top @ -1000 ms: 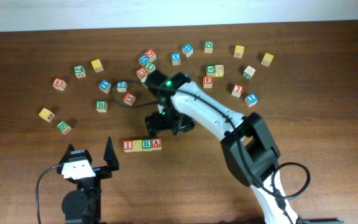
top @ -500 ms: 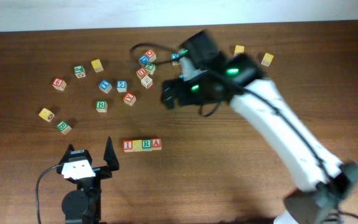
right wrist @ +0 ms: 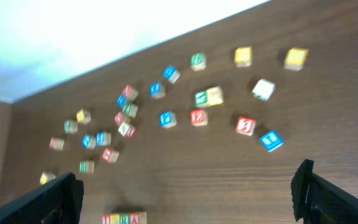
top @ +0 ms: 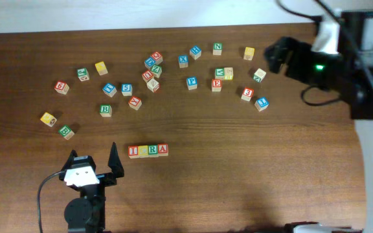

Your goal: Spell out ICRA

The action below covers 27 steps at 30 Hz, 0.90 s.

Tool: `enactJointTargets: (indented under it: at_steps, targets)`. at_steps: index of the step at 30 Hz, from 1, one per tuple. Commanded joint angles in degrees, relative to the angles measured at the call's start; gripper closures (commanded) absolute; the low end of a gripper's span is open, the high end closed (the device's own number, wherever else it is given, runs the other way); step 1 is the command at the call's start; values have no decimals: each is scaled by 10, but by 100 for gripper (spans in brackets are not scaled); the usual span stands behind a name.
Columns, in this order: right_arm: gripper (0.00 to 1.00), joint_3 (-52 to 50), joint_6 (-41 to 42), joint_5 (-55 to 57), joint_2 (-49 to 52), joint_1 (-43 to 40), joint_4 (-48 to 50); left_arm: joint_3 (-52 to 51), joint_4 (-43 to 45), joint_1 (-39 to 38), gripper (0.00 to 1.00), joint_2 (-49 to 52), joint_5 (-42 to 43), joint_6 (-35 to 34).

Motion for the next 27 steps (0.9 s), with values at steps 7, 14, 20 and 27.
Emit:
enactJointTargets:
  at_steps: [7, 14, 20, 27]
  targets:
    - [2, 7, -6, 1, -23, -42, -1, -1, -3, -3, 1, -6, 4, 7]
    - [2, 7, -6, 1, 3, -41, -1, -1, -3, -3, 1, -6, 4, 7]
    - [2, 7, -6, 1, -22, -41, -3, -1, -3, -3, 1, -6, 3, 7]
    - [2, 7, -6, 1, -120, -41, -3, -1, -3, -3, 1, -6, 4, 7]
